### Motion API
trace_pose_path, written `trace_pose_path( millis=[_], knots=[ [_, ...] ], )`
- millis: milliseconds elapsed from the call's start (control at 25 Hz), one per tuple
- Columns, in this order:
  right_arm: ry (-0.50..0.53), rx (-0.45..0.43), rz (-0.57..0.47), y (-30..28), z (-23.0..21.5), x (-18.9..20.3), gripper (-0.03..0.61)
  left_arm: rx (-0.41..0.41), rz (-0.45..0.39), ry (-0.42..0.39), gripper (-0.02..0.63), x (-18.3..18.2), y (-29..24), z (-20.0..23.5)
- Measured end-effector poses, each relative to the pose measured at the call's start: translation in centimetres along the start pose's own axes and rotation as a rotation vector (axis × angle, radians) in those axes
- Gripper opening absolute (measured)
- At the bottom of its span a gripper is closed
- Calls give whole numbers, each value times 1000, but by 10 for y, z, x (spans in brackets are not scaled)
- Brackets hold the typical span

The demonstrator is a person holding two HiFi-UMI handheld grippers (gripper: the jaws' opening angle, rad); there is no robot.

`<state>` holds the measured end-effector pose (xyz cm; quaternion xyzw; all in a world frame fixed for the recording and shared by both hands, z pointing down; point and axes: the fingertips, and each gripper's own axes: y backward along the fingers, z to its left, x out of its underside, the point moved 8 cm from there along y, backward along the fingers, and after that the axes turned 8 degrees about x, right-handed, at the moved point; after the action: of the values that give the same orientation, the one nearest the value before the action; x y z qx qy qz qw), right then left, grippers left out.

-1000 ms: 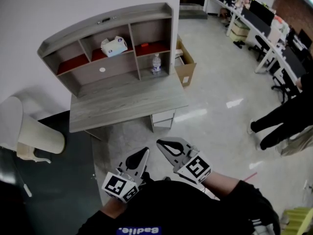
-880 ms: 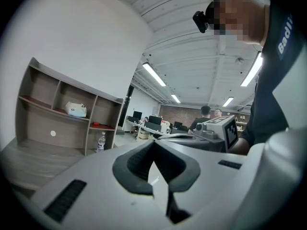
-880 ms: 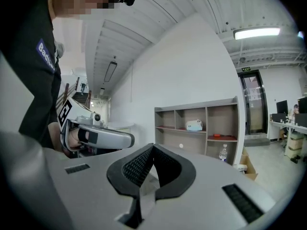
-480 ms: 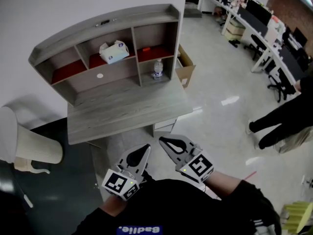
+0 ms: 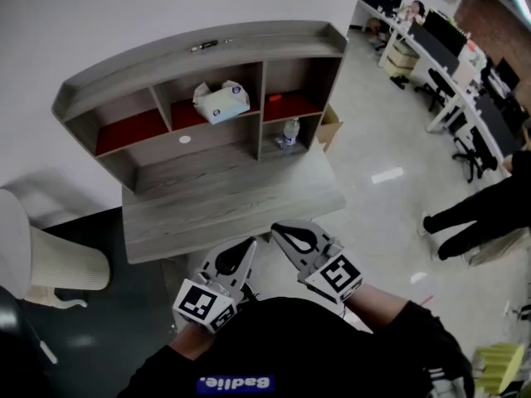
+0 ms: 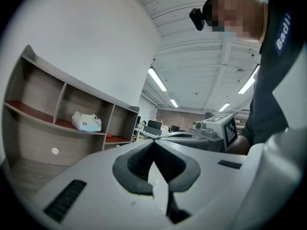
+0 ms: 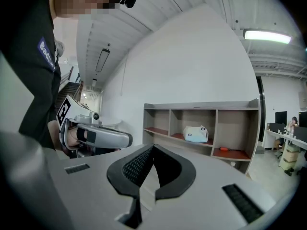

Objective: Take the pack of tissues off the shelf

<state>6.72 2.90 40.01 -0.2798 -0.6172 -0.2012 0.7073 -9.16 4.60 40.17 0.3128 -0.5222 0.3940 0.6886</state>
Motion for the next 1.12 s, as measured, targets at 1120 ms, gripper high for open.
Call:
trace_pose_path(
  millis=[1120],
  knots=[
    [26,-69,-16,-166,-84,-11,31,-108,-19,21,-3,-27,-37,135]
  ],
)
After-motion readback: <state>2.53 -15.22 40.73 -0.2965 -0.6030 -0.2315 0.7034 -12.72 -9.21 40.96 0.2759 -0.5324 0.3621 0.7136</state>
